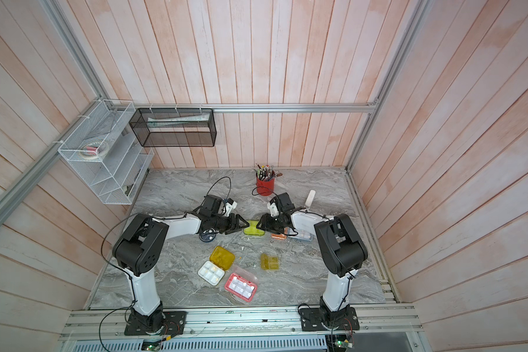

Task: Close pillboxes
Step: Close the lid on the pillbox.

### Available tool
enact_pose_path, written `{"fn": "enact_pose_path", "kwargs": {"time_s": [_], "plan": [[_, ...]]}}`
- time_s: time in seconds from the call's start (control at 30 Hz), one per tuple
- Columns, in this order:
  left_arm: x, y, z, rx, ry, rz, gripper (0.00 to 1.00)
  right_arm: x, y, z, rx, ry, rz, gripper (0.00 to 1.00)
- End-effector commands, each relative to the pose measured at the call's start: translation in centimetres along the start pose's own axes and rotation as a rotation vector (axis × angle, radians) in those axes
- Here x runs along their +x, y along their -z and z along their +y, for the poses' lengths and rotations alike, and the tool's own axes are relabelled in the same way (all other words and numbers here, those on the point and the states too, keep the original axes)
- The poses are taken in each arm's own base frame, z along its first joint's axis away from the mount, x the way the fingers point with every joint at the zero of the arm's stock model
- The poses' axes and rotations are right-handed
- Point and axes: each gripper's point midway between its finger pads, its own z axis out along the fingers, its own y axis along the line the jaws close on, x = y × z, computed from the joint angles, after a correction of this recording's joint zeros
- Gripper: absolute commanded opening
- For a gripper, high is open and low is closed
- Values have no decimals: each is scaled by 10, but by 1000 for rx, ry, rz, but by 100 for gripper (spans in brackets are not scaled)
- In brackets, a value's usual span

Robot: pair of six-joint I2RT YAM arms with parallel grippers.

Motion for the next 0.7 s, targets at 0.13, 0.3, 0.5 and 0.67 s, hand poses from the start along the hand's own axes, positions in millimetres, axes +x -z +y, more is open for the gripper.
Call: {"fn": "enact_pose_path", "kwargs": {"time_s": [0.13, 0.3, 0.5, 0.67], "plan": [[1, -7, 8, -35, -18, 20, 62, 11, -8, -8, 21, -11, 39, 54], [2, -9, 11, -52, -25, 29, 62, 12, -9, -11, 49, -3, 48, 54], [0, -7, 19, -117, -44, 39, 61, 13, -12, -12, 88, 24, 64, 54], [0, -8, 23, -153, -51, 51, 59, 13, -16, -11, 107, 40, 76, 54]]}}
